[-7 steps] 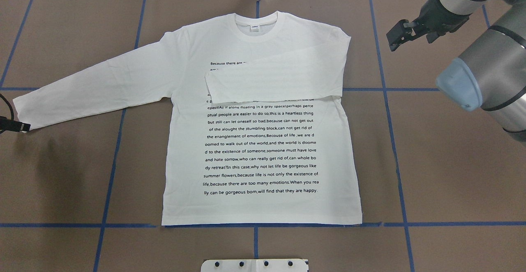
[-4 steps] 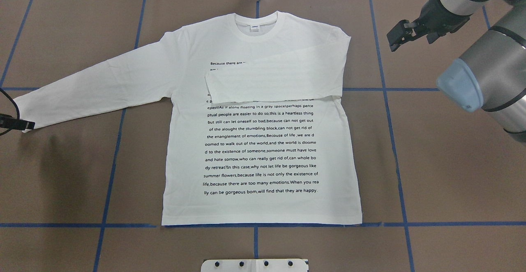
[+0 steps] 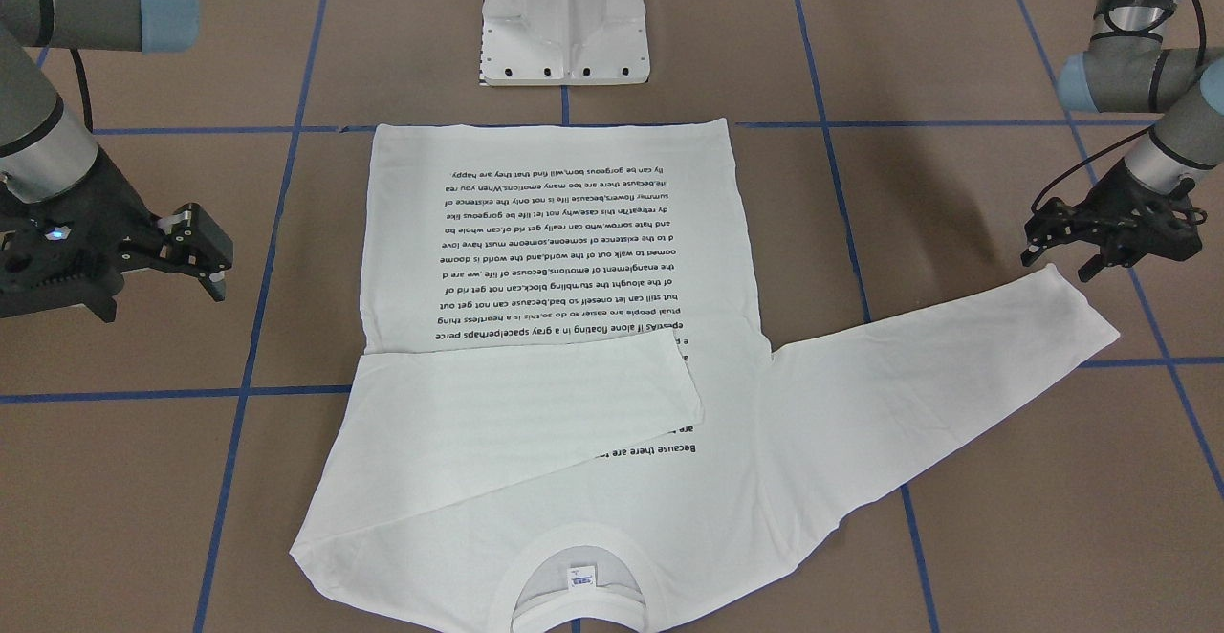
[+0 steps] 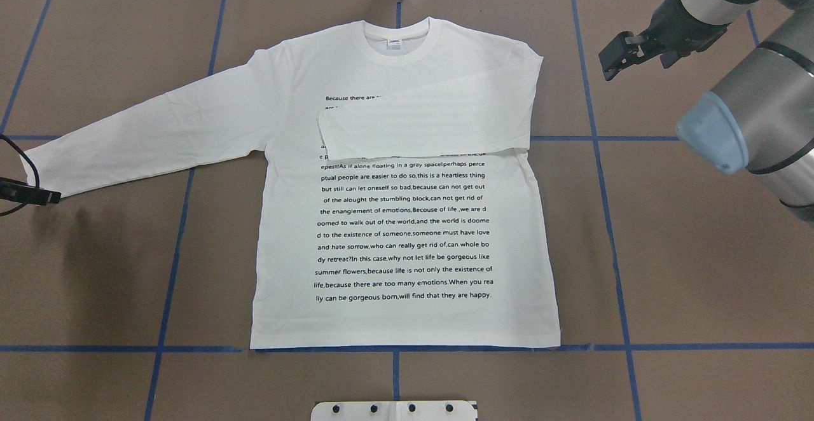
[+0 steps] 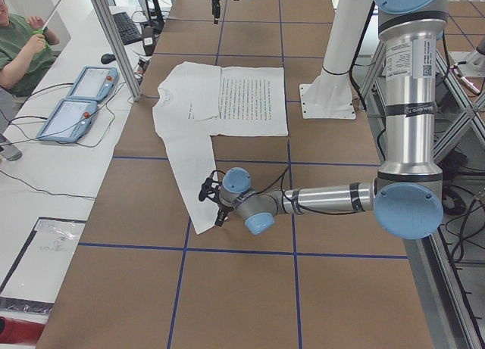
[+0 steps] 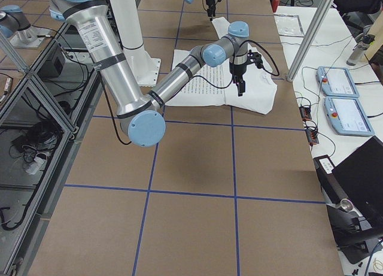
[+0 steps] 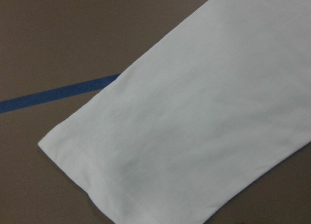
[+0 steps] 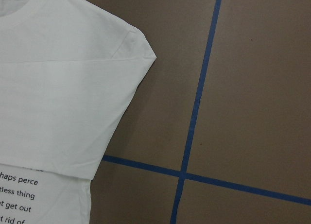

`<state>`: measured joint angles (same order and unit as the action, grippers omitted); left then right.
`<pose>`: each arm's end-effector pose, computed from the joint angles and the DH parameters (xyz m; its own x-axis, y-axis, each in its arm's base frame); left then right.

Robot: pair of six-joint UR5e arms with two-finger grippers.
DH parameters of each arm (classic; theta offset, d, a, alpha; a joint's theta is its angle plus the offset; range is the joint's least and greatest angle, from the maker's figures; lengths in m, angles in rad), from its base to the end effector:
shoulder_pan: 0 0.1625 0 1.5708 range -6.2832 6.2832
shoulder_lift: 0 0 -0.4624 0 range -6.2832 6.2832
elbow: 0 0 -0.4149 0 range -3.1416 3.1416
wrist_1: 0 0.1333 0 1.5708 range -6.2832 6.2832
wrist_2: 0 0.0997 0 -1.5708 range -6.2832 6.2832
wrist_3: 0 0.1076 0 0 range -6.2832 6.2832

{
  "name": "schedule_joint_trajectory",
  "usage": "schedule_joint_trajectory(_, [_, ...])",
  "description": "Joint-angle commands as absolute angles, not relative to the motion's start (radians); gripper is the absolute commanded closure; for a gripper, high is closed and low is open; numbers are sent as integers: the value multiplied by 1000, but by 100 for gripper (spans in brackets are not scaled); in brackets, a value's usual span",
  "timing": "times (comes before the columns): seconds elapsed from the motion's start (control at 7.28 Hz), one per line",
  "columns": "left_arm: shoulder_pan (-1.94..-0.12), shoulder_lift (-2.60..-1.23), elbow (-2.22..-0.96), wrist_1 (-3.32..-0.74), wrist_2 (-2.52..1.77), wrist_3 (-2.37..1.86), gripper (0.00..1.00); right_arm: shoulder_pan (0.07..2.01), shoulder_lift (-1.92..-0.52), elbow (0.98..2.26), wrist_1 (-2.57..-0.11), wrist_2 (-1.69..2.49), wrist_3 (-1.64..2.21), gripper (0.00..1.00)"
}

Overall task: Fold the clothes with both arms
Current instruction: 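Lower the left gripper to the cuff of the other sleeve and grasp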

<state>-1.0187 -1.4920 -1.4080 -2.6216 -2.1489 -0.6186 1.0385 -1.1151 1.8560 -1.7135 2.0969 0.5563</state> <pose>0.1990 -0.4652 0.7128 0.6218 0.2915 -0.7269 -0.0016 0.9286 0.3710 -0.2588 -0.5955 0.3184 0.7323 -0.2037 0.6498 0.0385 0.9651 0.2591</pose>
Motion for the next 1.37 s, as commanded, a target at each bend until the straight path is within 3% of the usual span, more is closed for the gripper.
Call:
schedule_joint_trajectory(0.0, [-1009,-1493,-1405,-2620,-2148,-618,17,1039,-1115,1856,-1713,2097,558,0])
schedule_joint_trajectory(0.27, [-1008,-1493,-1401,-2620,-2146,-617,26,1039,-1115,1858,-1712,2097,560,0])
schedule_joint_trajectory(0.55, [-1006,-1493,-1401,-2620,-2146,-615,26,1037,-1115,1856,-1712,2103,560,0])
schedule_joint_trajectory(0.96, [-1006,-1490,-1401,-2619,-2146,-615,48,1037,-1115,1856,-1712,2106,566,0])
schedule_joint_trajectory(1.24, [-1006,-1486,-1401,-2619,-2146,-615,47,1037,-1115,1855,-1710,2105,568,0])
